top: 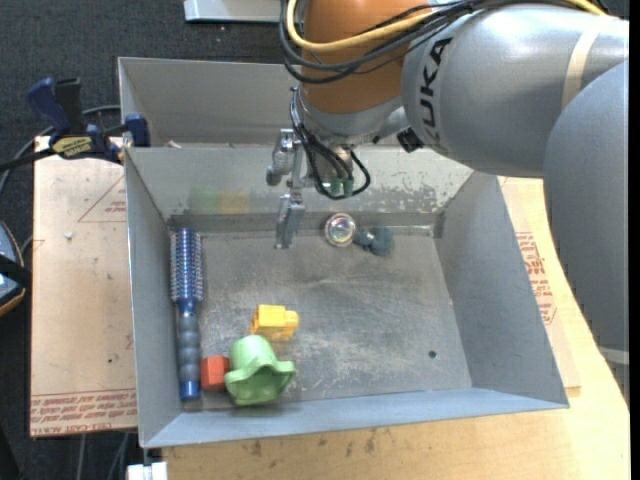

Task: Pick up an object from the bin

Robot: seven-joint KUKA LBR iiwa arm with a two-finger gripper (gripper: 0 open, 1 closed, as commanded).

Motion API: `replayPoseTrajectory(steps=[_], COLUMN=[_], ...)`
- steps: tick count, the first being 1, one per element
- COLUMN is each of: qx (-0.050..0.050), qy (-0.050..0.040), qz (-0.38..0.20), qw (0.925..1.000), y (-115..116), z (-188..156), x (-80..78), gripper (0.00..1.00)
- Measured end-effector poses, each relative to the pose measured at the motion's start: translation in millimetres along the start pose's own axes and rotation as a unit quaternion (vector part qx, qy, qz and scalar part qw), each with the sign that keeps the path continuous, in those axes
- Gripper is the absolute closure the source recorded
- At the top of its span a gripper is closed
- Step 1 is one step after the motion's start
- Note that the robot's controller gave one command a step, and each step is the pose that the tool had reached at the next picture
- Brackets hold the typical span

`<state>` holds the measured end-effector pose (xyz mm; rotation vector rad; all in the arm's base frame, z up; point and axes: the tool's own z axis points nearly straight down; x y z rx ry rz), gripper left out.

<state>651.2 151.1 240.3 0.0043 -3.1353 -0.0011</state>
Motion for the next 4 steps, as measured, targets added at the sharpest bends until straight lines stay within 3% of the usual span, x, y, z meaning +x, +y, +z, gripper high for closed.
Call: replayPoseTrajectory(steps=[1, 2, 3, 4], qx=[0.001, -0.001, -0.003, 0.0], qy=[0.0023, -0.0074, -0.0107, -0.0065], qz=[0.06, 0.029, 0.029, -0.143], qw=[0.9982, 0.9995, 0.9995, 0.9896], y=[-14, -22, -22, -23], z=[99, 165, 161, 10], x=[77.6, 95.3, 93.0, 151.3], gripper=[0.0, 0.0, 1.0, 1.0])
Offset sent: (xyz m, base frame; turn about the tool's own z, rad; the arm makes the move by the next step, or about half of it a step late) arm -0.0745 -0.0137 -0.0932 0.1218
